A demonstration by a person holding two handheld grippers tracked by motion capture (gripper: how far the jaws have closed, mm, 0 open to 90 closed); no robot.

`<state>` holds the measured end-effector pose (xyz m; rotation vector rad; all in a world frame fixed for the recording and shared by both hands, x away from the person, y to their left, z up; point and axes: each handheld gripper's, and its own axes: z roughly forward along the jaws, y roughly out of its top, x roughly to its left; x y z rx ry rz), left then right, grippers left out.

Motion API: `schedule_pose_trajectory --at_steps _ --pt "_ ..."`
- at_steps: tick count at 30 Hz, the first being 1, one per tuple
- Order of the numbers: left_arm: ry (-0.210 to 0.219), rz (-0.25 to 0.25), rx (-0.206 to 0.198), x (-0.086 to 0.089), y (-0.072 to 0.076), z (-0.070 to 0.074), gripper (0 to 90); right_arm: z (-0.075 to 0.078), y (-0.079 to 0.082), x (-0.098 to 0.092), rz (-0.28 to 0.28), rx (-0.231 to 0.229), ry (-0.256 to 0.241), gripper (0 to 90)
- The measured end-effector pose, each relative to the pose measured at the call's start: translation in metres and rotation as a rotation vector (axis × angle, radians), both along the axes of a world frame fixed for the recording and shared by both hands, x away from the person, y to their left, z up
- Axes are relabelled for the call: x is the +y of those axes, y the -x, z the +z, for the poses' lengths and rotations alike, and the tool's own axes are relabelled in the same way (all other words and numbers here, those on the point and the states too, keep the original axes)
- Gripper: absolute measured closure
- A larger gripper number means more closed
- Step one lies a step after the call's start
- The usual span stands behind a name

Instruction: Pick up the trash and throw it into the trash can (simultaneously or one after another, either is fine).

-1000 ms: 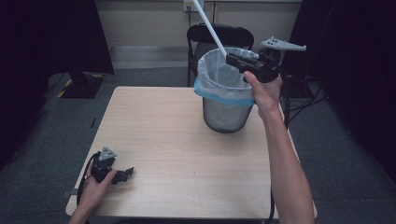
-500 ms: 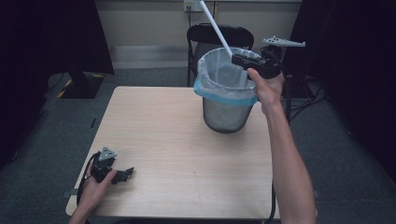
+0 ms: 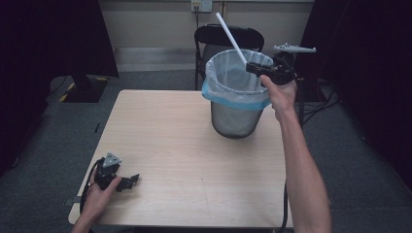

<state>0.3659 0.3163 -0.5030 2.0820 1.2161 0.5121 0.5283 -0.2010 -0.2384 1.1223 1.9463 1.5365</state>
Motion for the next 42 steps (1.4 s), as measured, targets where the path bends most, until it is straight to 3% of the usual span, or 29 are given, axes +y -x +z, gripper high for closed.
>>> schedule_pose_trajectory --at_steps 7,11,17,26,28,35,42 --pt "-0.001 0.000 0.001 0.000 0.000 0.000 0.0 -0.006 -0.002 -0.005 -0.019 0.009 0.012 78.0" --pt "-0.001 0.000 0.001 0.000 0.000 0.000 0.0 -0.011 -0.002 -0.006 -0.039 0.011 0.012 67.7" --pt "0.000 0.000 0.001 0.000 0.000 0.000 0.0 -0.009 -0.001 -0.008 -0.078 -0.015 0.000 41.8" --pt "-0.001 0.000 0.001 0.000 0.000 0.000 0.0 -0.012 -0.003 -0.004 -0.075 0.022 0.010 26.6" --pt "0.002 0.001 0.000 0.000 0.000 0.000 0.0 -0.012 -0.003 -0.003 -0.064 0.026 -0.010 21.9" --pt "0.000 0.000 0.000 0.000 0.000 0.000 0.0 -0.012 0.002 0.001 -0.044 0.036 -0.006 15.4" --pt "0.002 0.001 0.000 0.000 0.000 0.000 0.0 -0.014 0.011 0.000 -0.031 0.027 -0.019 15.4"
